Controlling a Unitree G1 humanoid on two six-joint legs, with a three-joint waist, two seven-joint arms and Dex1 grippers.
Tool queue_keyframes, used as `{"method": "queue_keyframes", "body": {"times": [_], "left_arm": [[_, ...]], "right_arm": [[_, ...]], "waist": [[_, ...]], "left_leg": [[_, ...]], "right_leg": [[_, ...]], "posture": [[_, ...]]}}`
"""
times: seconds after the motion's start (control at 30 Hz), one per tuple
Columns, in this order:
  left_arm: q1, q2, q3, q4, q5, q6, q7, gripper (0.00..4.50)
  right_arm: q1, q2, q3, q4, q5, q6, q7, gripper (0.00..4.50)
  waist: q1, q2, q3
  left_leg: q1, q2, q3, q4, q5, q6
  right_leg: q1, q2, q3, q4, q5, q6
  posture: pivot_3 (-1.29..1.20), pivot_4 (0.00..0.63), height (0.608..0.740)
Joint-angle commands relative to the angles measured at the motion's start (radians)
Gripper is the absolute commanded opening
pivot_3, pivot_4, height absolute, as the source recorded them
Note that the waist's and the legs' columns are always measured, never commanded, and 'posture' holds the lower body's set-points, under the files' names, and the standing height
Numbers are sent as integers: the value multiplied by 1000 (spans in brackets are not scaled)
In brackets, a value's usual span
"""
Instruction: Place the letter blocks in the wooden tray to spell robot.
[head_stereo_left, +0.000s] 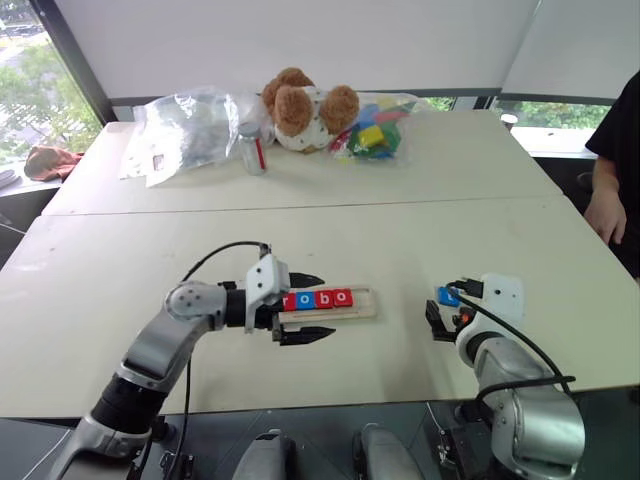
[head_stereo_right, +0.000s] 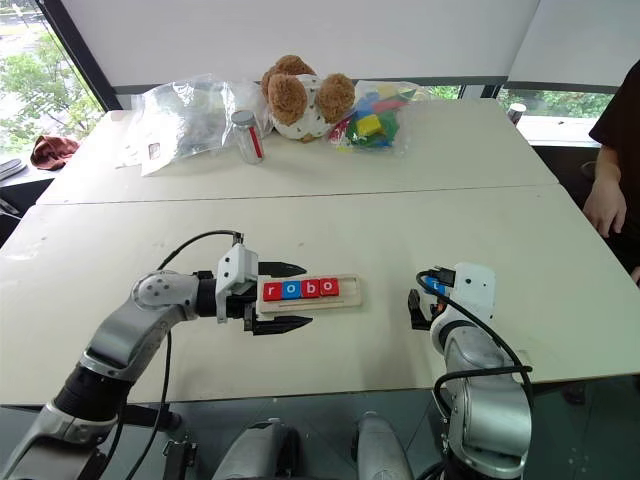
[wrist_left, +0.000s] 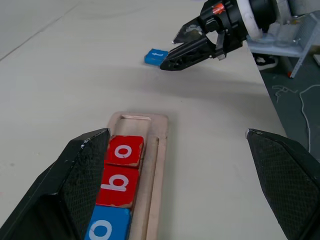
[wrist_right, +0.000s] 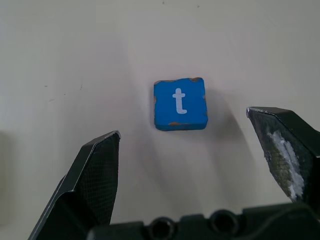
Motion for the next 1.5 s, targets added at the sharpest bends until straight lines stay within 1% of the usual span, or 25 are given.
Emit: {"method": "queue_keyframes", "body": {"times": [0.03, 0.1, 0.17, 0.23, 0.33, 0.37, 0.53, 0.73, 0.93, 0.97, 1.0, 1.07, 1.13, 1.17, 1.2, 1.3, 1.4, 1.47, 1.5], "left_arm": [[-1, -4, 7, -9, 8, -18, 14, 4500], [4, -7, 8, 0, 15, -23, 20, 4500], [9, -8, 10, 4, 19, -26, 27, 4500], [15, -9, 10, -1, 19, -25, 32, 4500], [23, -7, 12, -13, 17, -19, 38, 4500], [26, -6, 12, -15, 17, -18, 40, 4500], [31, 1, 16, -28, 13, -11, 45, 4500], [17, 9, 13, -25, 14, -6, 45, 4500], [12, 9, 13, -30, 12, 2, 49, 4500], [13, 10, 14, -30, 12, 2, 49, 4500], [15, 12, 16, -30, 11, 3, 49, 4500], [17, 14, 18, -30, 10, 3, 49, 4500], [15, 18, 25, -24, 7, 3, 46, 4500], [14, 21, 29, -21, 5, 2, 44, 4500], [11, 25, 35, -17, 4, 2, 43, 4500], [-7, 42, 59, 10, -4, -2, 33, 4500], [-28, 70, 80, 56, 3, -24, 9, 4500], [-39, 88, 95, 78, -2, -31, -12, 4500], [-42, 101, 102, 82, -11, -29, -29, 4500]], "right_arm": [[-12, -23, -14, 36, 28, -43, 4, 4403], [-20, -37, -13, 88, 46, -75, 11, 4403], [-27, -47, -19, 135, 43, -108, -5, 3868], [-25, -57, -20, 154, 49, -131, -7, 3130], [-18, -61, -3, 156, 61, -151, -10, 1468], [-16, -62, 2, 155, 63, -154, -13, 1132], [-23, -84, 40, 117, 79, -147, -5, 1138], [-70, -34, 105, 46, 114, -7, -25, 1138], [-80, -37, 122, 65, 125, 21, -32, 1138], [-79, -37, 125, 67, 127, 24, -32, 1638], [-78, -36, 128, 67, 128, 26, -32, 2230], [-78, -38, 130, 67, 132, 28, -33, 3157], [-86, -46, 123, 59, 132, 4, -38, 4260], [-89, -51, 117, 52, 131, -7, -39, 4477], [-95, -48, 100, 38, 139, -8, -35, 4477], [-104, -98, 80, -16, 157, 7, -1, 4477], [-117, -188, 34, -42, 230, 3, 106, 4477], [-123, -289, 8, -16, 342, -37, 273, 4477], [-108, -380, 15, 17, 381, -123, 391, 4477]], "waist": [[2, 0, 0], [1, 0, 0], [1, 0, 0], [1, 0, 0], [4, -1, 0], [4, -1, 0], [2, -1, -1], [0, -1, 0], [3, -1, 0], [2, -1, 0], [2, -1, 0], [1, -1, 0], [2, -1, 0], [3, -1, 0], [3, -1, 0], [2, -1, 0], [2, -1, 0], [1, -1, 0], [1, -1, 0]], "left_leg": [[0, 0, 0, 0, 0, 0], [0, 0, 0, 0, 0, 0], [0, 0, 0, 0, 0, 0], [1, 0, 0, 0, 0, 0], [1, 0, 0, 0, 0, 0], [1, 0, 0, 0, 0, 0], [1, 0, 0, 0, 0, 0], [1, 1, 0, 0, 0, 0], [1, 0, 0, 0, 0, 0], [1, 0, 0, 0, 0, 0], [1, 0, 0, 0, 0, 0], [1, 1, 0, 0, 0, 0], [1, 1, 0, 0, 0, 0], [1, 1, 0, 0, 0, 0], [1, 0, 0, 0, 0, 0], [1, 0, 0, 0, 0, 0], [1, 1, 0, 0, 0, 0], [1, 0, 0, 0, 0, 0], [1, 0, 0, 0, 0, 0]], "right_leg": [[0, 0, 0, 0, 0, 0], [0, 0, 0, 0, 0, 0], [0, 0, 0, 0, 0, 0], [1, 0, 0, 0, 0, 0], [1, 0, 0, 0, 0, 0], [1, 0, 0, 0, 0, 0], [1, 0, 0, 0, 0, 0], [1, -1, 0, 0, 0, 0], [1, 0, 0, 0, 0, 0], [1, 0, 0, 0, 0, 0], [1, 0, 0, 0, 0, 0], [1, -1, 0, 0, 0, 0], [1, 0, 0, 0, 0, 0], [1, -1, 0, 0, 0, 0], [1, 0, 0, 0, 0, 0], [1, 0, 0, 0, 0, 0], [1, 0, 0, 0, 0, 0], [1, 1, -2, 0, 0, 0], [1, 1, -2, 0, 0, 0]], "posture": [[0, 150, 740], [0, 150, 740], [0, 150, 740], [0, 150, 740], [0, 150, 740], [0, 150, 740], [0, 150, 740], [0, 150, 740], [0, 150, 740], [0, 150, 740], [0, 150, 740], [0, 150, 740], [0, 150, 740], [0, 150, 740], [0, 150, 740], [0, 150, 740], [0, 150, 740], [0, 150, 740], [0, 150, 740]]}}
